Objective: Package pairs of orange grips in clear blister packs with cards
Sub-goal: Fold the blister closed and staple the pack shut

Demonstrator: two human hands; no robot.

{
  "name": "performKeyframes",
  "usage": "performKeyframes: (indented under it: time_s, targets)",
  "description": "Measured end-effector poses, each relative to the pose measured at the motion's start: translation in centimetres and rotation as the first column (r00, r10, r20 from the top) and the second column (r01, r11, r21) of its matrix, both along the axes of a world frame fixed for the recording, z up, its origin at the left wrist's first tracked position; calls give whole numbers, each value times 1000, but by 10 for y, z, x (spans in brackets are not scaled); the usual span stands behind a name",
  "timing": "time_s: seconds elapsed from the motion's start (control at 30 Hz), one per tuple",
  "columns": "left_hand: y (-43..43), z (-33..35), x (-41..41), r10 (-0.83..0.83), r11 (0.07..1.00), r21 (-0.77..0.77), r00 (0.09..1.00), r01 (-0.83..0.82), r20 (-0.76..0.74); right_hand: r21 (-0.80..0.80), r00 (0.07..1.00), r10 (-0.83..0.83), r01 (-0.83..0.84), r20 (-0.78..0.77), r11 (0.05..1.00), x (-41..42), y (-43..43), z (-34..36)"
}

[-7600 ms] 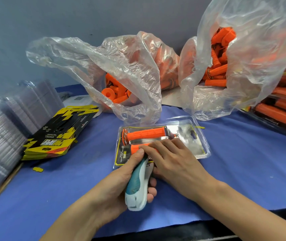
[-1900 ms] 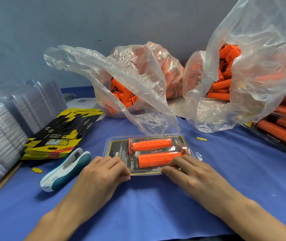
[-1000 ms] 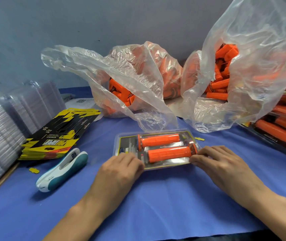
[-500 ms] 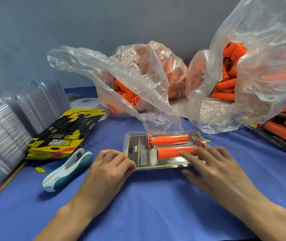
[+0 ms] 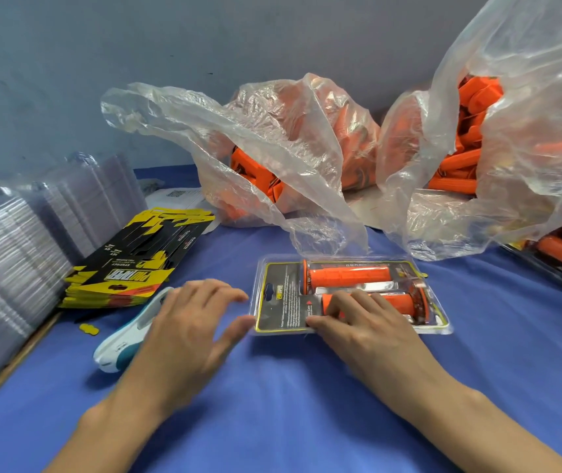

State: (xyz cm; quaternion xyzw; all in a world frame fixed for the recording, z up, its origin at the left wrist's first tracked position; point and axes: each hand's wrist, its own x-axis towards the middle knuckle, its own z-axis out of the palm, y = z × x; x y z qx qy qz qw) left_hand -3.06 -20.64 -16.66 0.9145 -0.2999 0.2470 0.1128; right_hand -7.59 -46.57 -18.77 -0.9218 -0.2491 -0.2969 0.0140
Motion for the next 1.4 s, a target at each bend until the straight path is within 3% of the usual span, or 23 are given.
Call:
performKeyframes:
  time_s: [0.1, 0.17, 0.23, 0.33, 0.43, 0.47, 0.53, 0.6, 0.77, 0.93, 1.17, 1.4]
  targets:
    - [28, 8, 8, 375, 921, -63, 920, -384, -116, 40, 1000, -9, 10, -9, 999, 1, 0, -4]
    - [40, 6, 10, 556, 829, 120, 783, -546, -277, 71, 1000, 1, 0, -19, 998, 2, 0, -6]
    - [45, 1, 9, 617, 787, 274, 698, -553, -363, 81, 1000, 12, -10, -16, 997, 3, -1, -6]
    - [48, 1, 11, 590, 805, 231, 692, -547, -416, 65, 1000, 18, -18, -4, 998, 1, -1, -6]
    - [52, 12, 11, 370, 869, 4, 643, -495, -670, 65, 1000, 12, -12, 4, 998, 0, -1, -4]
    - [50, 18, 8, 217, 859, -120, 566, -498, -795, 64, 1000, 7, -7, 10, 998, 1, -1, -3]
    - [41, 24, 1, -131, 781, -287, 304, -555, -944, 52, 999, 2, -3, 35, 999, 1, -1, -2]
    - [31, 24, -7, -301, 749, -329, 146, -575, -942, 33, 998, -1, -1, 57, 999, 0, 0, -1]
    - [3, 18, -24, -463, 759, -398, 1, -515, -886, 3, 995, 12, -13, 99, 1000, -2, 1, 1]
    - [-17, 19, -29, -516, 748, -413, -64, -519, -854, -30, 996, 11, -8, 83, 1000, -1, 1, -3]
    - [-31, 15, -30, -563, 628, -449, 27, -635, -826, -22, 998, 45, -44, 46, 999, 2, 1, -9]
    - [-43, 15, -28, -653, 516, -489, 46, -703, -756, -29, 996, 47, -45, 75, 999, 2, 2, -8]
